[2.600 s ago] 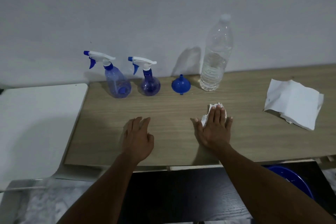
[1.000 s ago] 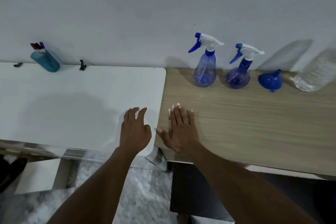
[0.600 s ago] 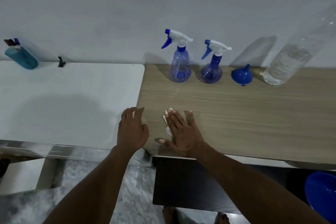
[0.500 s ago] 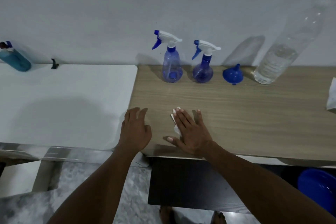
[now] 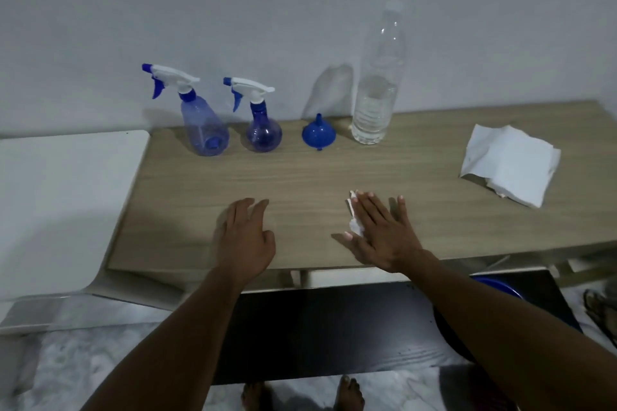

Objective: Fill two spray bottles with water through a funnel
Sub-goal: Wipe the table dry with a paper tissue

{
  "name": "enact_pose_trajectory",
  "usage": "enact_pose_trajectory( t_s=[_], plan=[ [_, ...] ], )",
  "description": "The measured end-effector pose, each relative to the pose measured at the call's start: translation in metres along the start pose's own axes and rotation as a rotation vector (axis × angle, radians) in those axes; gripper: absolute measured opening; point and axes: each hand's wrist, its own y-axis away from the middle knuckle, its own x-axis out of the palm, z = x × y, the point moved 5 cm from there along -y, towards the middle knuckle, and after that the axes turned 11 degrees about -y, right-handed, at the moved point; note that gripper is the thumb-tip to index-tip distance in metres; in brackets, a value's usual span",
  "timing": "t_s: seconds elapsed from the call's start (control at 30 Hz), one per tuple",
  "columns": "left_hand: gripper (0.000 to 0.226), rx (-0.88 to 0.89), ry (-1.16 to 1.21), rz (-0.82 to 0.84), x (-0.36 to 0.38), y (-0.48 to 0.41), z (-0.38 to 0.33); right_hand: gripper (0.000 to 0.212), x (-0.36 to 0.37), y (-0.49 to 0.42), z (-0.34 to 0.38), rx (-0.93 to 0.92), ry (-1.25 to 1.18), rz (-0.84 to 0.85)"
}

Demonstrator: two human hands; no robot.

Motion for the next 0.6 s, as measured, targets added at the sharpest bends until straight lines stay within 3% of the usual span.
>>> enact_pose_trajectory(
  t_s=[0.13, 0.23, 0.3, 0.6],
  plan=[
    [0.066, 0.064, -0.003, 0.013, 0.003, -0.001, -0.037, 0.09, -0.007, -0.014, 0.009, -0.001, -0.136, -0.011],
    [0.065, 0.105, -0.008, -0.016, 0.004, -0.003, -0.046, 0.103, 0.006, -0.007, 0.011, -0.037, -0.114, 0.021],
    [0.066, 0.128, 0.001, -0.038, 0.004, -0.005, -0.044, 0.1, 0.009, -0.001, 0.002, -0.009, -0.094, -0.002],
    [0.069, 0.136, -0.019, -0.025, 0.0, -0.003, -0.012, 0.103, 0.013, 0.025, -0.022, 0.598, -0.211, -0.252]
  ],
)
